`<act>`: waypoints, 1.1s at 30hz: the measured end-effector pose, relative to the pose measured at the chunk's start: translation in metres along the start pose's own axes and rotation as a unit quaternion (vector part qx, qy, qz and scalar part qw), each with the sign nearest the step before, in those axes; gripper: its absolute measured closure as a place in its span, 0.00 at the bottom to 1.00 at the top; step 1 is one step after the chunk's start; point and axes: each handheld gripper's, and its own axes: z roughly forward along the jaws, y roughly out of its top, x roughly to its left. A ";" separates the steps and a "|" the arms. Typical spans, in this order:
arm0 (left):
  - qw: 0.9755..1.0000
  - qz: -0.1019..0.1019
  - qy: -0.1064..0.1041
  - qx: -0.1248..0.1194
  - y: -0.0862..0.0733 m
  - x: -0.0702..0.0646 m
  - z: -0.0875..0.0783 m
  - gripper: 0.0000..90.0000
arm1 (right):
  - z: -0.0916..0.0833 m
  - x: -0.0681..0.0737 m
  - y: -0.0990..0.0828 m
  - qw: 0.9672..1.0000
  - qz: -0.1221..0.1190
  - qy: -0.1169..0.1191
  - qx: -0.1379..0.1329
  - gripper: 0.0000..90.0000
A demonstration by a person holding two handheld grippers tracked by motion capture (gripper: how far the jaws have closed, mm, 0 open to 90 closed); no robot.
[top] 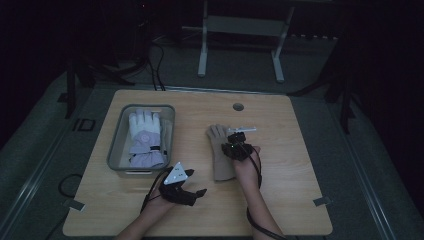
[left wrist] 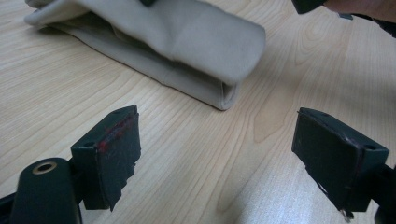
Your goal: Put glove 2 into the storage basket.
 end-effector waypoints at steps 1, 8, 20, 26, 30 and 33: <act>1.000 -0.001 0.000 -0.001 0.000 0.000 0.000 0.18 | 0.002 0.000 -0.001 1.000 0.002 0.003 0.003 0.88; 1.000 -0.001 0.000 0.000 0.000 0.000 -0.001 0.18 | 0.011 0.000 -0.010 1.000 0.002 0.001 0.013 0.87; 1.000 -0.002 -0.001 0.000 0.000 0.000 0.000 0.18 | 0.015 -0.005 -0.014 0.999 -0.014 0.021 0.022 0.54; 1.000 -0.003 -0.001 0.000 0.001 0.000 0.000 0.18 | 0.001 -0.011 -0.007 0.999 -0.009 0.033 0.005 0.34; 1.000 -0.003 0.004 -0.004 0.002 -0.001 -0.001 0.18 | -0.008 -0.021 -0.004 0.999 -0.006 0.045 -0.001 0.21; 1.000 -0.005 0.003 -0.004 0.002 -0.001 -0.001 0.18 | -0.014 -0.028 -0.005 0.998 -0.014 0.066 -0.010 0.16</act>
